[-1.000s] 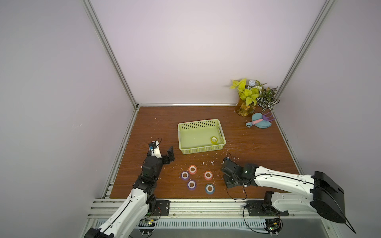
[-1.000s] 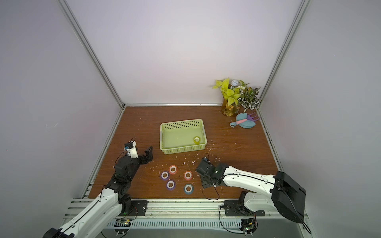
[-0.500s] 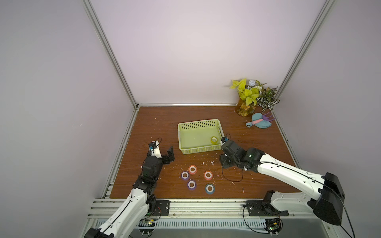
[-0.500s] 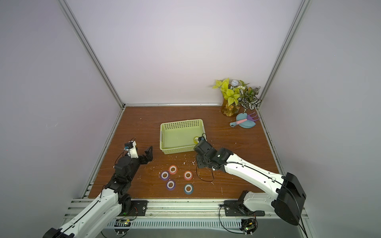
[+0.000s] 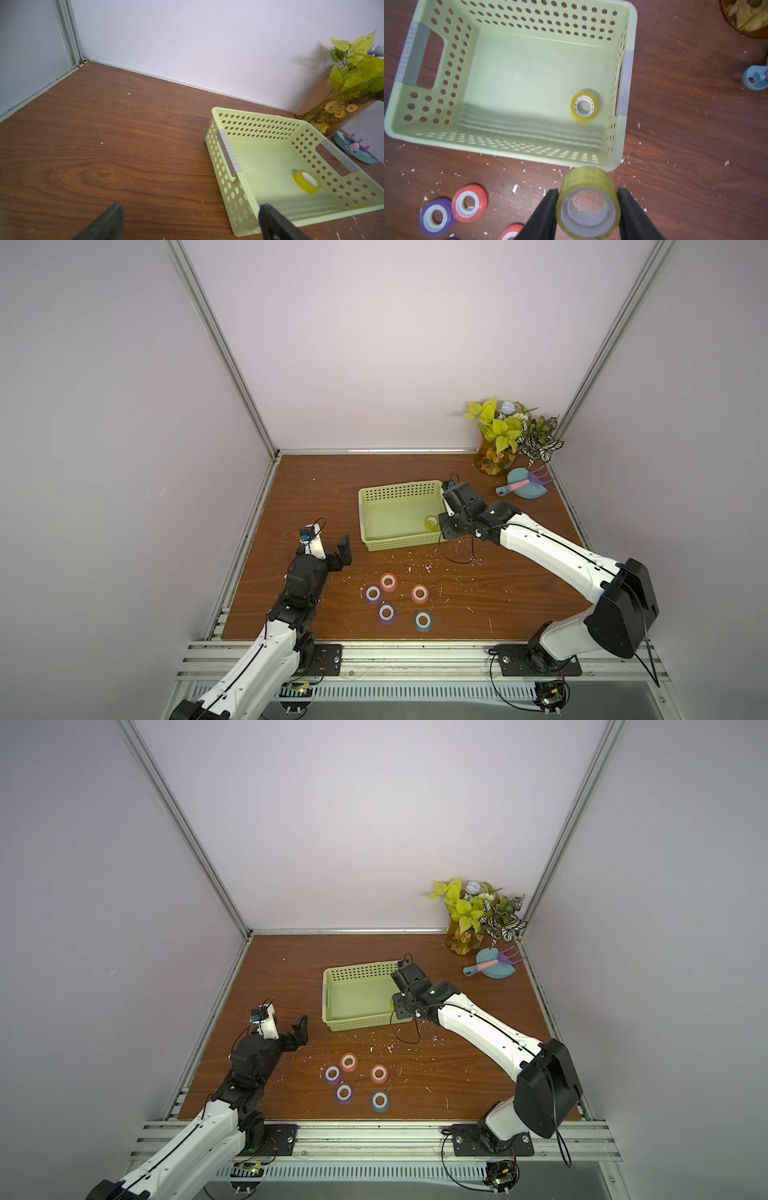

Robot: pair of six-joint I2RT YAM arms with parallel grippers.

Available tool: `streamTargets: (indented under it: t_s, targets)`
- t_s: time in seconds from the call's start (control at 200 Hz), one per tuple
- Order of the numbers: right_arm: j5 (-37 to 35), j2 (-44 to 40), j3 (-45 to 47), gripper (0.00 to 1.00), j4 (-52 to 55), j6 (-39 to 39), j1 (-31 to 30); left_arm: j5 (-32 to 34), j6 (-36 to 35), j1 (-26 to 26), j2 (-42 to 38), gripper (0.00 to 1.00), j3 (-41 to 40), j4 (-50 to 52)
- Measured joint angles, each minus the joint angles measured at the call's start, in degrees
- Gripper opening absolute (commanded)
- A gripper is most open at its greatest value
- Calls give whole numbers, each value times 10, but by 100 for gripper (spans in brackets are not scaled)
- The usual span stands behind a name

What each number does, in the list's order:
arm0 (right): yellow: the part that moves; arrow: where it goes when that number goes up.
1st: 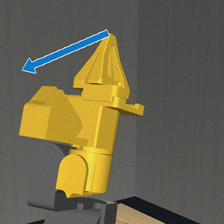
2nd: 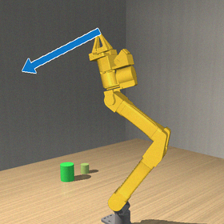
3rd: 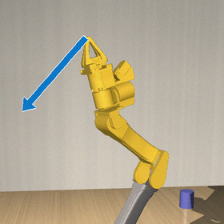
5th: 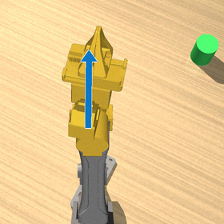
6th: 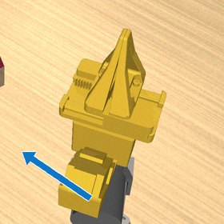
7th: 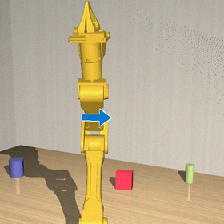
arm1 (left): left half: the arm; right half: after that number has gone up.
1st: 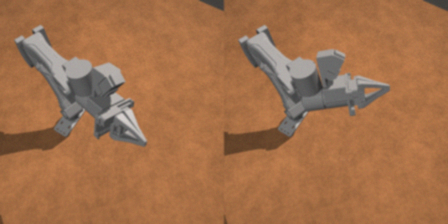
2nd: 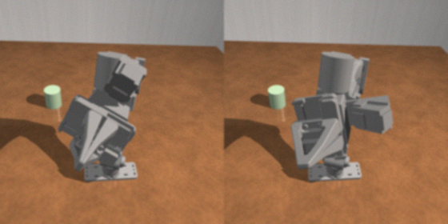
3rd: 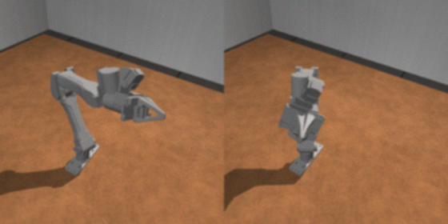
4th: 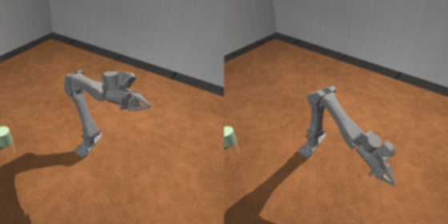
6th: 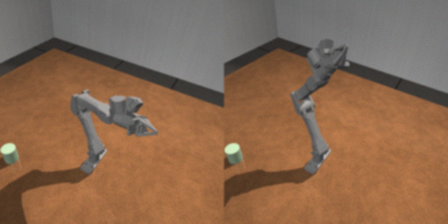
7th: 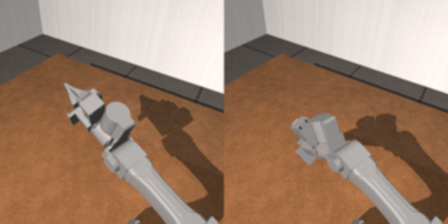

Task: Put the transparent tape into the storage box
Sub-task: Place the tape in the storage box.

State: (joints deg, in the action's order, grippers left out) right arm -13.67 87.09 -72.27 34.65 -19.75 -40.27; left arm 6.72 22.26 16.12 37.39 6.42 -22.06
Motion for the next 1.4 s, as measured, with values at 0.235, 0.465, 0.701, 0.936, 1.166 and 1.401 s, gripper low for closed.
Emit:
streamTargets:
  t_s: [0.235, 0.465, 0.701, 0.936, 1.166, 1.401]
  targets:
    - [-12, 111, -99, 48, -9, 27, 11, 0, 0, 0, 0, 99, 0, 0]
    - [-31, 227, -212, 48, -3, 44, 11, 0, 0, 0, 0, 99, 0, 0]
    - [-72, 351, -336, 48, 35, 56, 11, 0, 0, 0, 0, 99, 0, 0]
    - [-90, 407, -380, 48, 64, 60, 15, 0, 0, 0, 0, 99, 0, 0]
    - [-90, 425, -390, 48, 69, 63, 23, 0, 0, 0, 0, 99, 0, 0]
    - [-91, 452, -399, 49, 70, 66, 29, 0, 0, 0, 0, 99, 0, 0]
